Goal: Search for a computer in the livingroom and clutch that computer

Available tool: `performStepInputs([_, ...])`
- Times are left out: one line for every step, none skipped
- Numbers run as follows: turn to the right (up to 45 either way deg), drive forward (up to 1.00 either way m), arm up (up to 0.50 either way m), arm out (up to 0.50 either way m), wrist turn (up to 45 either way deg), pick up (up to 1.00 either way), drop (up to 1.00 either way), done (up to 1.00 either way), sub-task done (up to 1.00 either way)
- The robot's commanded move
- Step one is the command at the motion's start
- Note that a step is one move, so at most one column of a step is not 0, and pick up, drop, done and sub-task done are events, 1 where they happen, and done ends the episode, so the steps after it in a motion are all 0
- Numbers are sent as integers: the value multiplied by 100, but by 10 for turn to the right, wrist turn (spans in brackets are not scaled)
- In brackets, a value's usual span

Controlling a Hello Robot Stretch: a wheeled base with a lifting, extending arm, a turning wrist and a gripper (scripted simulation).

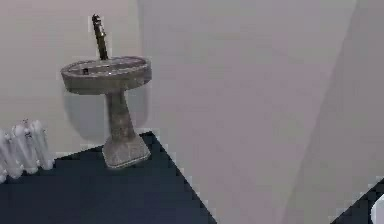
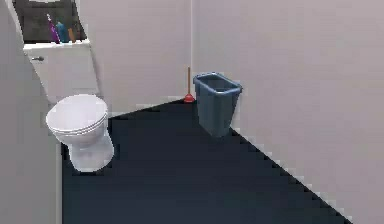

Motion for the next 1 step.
performStepInputs([450, 0, 0, 0, 0, 0, 0, 0, 0])
